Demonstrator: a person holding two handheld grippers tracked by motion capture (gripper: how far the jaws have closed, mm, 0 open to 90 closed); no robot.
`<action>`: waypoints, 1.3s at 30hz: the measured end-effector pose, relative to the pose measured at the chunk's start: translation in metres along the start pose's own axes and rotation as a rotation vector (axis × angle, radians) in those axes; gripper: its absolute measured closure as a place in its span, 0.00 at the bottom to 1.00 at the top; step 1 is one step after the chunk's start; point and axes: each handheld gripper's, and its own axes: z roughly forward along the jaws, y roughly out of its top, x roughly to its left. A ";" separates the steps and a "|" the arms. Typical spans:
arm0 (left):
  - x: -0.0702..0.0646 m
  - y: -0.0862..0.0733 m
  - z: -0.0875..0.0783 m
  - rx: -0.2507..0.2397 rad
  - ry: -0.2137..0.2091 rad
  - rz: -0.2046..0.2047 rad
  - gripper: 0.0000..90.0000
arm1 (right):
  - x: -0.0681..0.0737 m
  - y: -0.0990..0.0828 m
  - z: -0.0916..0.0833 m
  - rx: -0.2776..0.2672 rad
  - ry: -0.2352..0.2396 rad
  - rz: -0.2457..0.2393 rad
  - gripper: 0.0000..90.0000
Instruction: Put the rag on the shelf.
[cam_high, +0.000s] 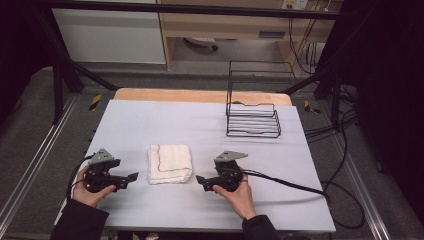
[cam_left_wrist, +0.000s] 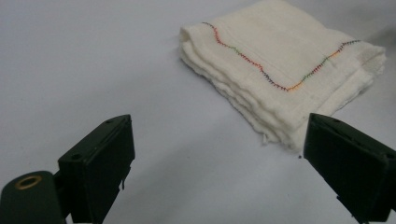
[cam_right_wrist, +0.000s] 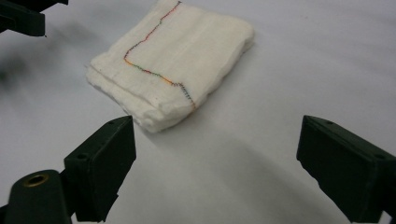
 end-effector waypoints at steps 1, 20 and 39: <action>0.000 0.000 0.000 -0.002 0.001 -0.001 0.10 | 0.003 0.001 0.004 0.001 0.002 0.004 0.15; 0.000 -0.001 0.001 0.012 0.017 0.005 0.14 | 0.033 0.009 0.049 0.065 -0.016 0.044 0.61; -0.001 -0.001 0.001 0.011 0.017 0.003 0.15 | 0.033 0.009 0.044 0.069 -0.014 -0.026 0.93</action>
